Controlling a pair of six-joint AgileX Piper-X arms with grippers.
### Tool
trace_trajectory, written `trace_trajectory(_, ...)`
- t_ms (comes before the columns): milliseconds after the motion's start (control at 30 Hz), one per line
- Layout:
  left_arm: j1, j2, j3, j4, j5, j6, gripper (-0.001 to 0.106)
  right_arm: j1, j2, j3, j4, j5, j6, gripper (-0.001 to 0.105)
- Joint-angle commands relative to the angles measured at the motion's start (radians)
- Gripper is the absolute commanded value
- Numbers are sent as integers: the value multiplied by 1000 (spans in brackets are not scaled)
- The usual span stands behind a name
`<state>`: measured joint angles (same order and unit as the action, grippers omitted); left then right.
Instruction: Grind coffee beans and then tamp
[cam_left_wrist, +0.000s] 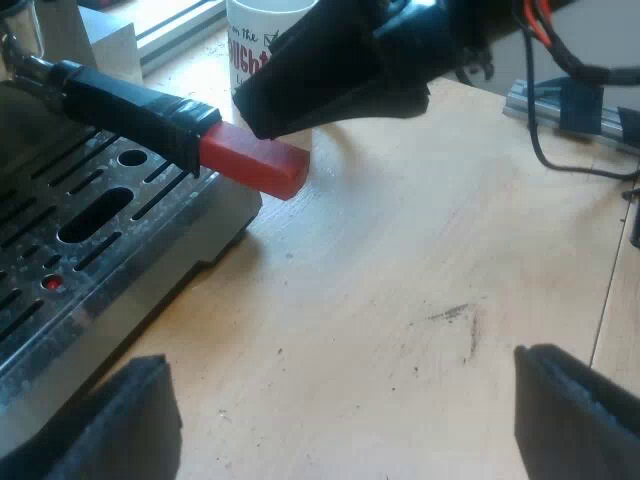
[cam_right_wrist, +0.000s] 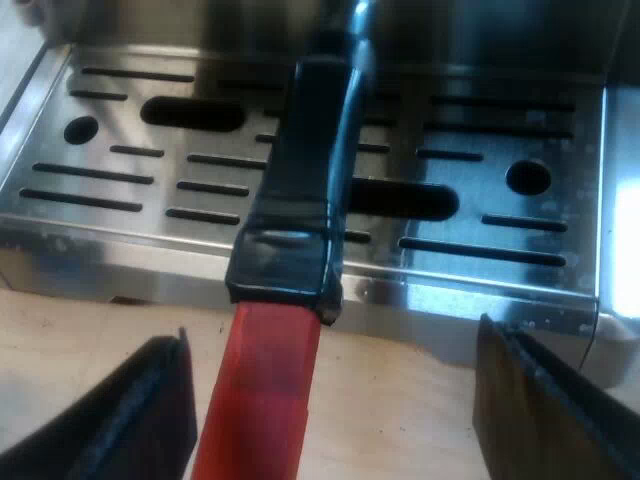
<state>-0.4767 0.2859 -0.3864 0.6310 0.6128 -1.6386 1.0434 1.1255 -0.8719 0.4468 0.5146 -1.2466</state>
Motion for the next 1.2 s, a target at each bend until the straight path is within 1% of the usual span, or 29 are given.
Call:
trace_trajectory(33, -5, -6, -2, -12, -10, 5, 72, -17, 13, -11, 0, -38, -5, 62)
trace_trajectory(200, -5, -6, -2, -12, -10, 5, 72, -18, 75, -25, -2, -102, -8, 62)
trace_trajectory(367, -5, -6, -2, -12, -10, 5, 72, -28, 141, -61, -2, -101, -11, 62)
trace_trajectory(567, -5, -6, -2, -8, -10, 5, 72, -52, 203, -65, -25, -131, -11, 62)
trace_trajectory(867, -5, -6, -2, -8, -10, 5, 72, -52, 232, -65, -36, -130, -13, 62)
trace_trajectory(1067, -5, -6, -2, -8, -10, 5, 72, -52, 232, -65, -46, -91, -15, 62)
trace_trajectory(1133, -5, -6, -2, -8, -10, 5, 72, -52, 232, -65, -46, -84, -40, 62)
trace_trajectory(1200, -5, -6, -2, -8, -10, 5, 72, -52, 232, -65, -46, -84, -84, 62)
